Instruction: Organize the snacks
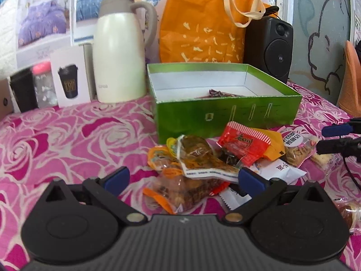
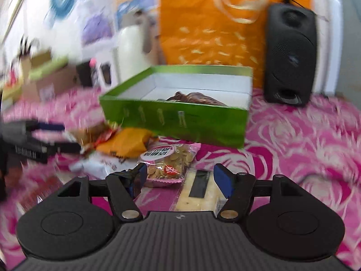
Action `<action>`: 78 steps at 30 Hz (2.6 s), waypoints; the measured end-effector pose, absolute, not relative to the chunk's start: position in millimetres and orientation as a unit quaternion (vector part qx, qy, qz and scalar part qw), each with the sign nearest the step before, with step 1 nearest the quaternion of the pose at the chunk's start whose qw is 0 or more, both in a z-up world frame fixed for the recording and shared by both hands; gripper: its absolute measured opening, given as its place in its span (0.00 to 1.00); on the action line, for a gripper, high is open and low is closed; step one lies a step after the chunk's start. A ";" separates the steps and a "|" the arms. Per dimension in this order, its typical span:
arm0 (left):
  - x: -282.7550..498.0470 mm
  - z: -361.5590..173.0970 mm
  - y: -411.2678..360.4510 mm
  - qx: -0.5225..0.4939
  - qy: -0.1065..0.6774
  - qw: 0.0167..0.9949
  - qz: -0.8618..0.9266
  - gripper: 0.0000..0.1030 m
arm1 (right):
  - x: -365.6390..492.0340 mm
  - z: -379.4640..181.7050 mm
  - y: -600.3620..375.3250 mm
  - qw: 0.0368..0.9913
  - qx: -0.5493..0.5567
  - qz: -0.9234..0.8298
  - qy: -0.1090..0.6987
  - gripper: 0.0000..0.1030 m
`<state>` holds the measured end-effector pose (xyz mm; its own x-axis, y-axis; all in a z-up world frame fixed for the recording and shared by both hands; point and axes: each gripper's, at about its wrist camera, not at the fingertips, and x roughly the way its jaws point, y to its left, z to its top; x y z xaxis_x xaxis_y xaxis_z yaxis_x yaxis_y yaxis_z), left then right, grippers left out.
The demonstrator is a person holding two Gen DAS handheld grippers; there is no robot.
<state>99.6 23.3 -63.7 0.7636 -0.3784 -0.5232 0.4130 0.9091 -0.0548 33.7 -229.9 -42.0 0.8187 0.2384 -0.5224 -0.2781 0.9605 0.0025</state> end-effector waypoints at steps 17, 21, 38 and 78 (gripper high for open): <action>109.5 -72.9 22.2 0.004 0.300 0.926 -0.229 0.94 | 63.8 -50.8 -219.9 0.940 -0.018 0.161 0.301 1.00; 114.9 -74.0 19.1 -0.003 0.301 0.925 -0.230 0.95 | 84.2 -54.2 -205.1 0.923 -0.034 0.184 0.336 1.00; 82.9 -71.9 57.7 -0.063 0.308 0.923 -0.221 0.58 | 41.9 -42.2 -235.3 0.938 0.058 0.147 0.309 0.94; 66.0 26.5 -5.8 0.010 0.162 0.973 -0.166 0.58 | 1.2 4.5 -190.5 0.982 0.022 0.126 0.141 0.94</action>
